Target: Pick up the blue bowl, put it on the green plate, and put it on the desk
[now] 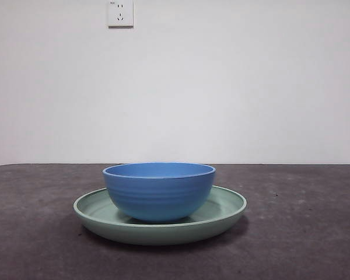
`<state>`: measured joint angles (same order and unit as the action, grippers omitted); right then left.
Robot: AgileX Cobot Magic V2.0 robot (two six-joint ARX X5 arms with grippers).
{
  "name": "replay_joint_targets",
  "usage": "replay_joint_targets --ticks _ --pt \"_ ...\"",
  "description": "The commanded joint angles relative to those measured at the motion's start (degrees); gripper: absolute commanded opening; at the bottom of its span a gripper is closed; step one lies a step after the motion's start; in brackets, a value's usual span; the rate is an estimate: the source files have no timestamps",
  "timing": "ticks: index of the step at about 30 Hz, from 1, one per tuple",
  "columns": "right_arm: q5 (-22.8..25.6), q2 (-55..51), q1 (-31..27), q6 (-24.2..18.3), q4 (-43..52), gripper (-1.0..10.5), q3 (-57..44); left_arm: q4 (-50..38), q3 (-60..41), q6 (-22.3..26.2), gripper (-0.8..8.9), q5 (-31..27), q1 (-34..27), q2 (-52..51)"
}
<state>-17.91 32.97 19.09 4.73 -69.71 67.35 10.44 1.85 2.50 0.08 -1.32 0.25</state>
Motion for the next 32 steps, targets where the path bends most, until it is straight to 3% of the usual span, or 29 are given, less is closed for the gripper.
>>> replay_joint_targets --ticks 1,13,15,17,24,27,32 --pt "0.0 0.2 0.3 -0.3 0.6 0.4 1.0 0.3 -1.2 0.9 0.27 -0.1 0.1 -0.1" --pt "0.5 -0.3 -0.7 -1.0 0.3 0.4 1.0 0.3 -1.2 0.9 0.27 -0.1 0.1 -0.1" --pt "0.4 -0.9 -2.6 -5.0 1.8 0.4 0.3 0.3 -1.2 0.9 0.27 -0.1 0.1 -0.1" --pt "0.2 -3.5 -5.7 -8.2 7.5 0.4 -3.3 0.3 -1.2 0.9 0.27 -0.1 0.1 -0.1" --pt "0.2 -16.7 -18.3 -8.6 44.9 0.4 -30.6 0.3 -1.2 0.9 0.27 -0.1 0.1 -0.1" --pt "0.2 -22.1 -22.6 -8.6 53.9 0.4 -42.0 0.3 -1.2 0.9 0.27 -0.1 0.1 -0.1" --pt "3.4 -28.7 -25.7 -8.6 59.3 0.4 -55.7 0.3 -1.2 0.9 0.27 -0.1 0.1 -0.1"
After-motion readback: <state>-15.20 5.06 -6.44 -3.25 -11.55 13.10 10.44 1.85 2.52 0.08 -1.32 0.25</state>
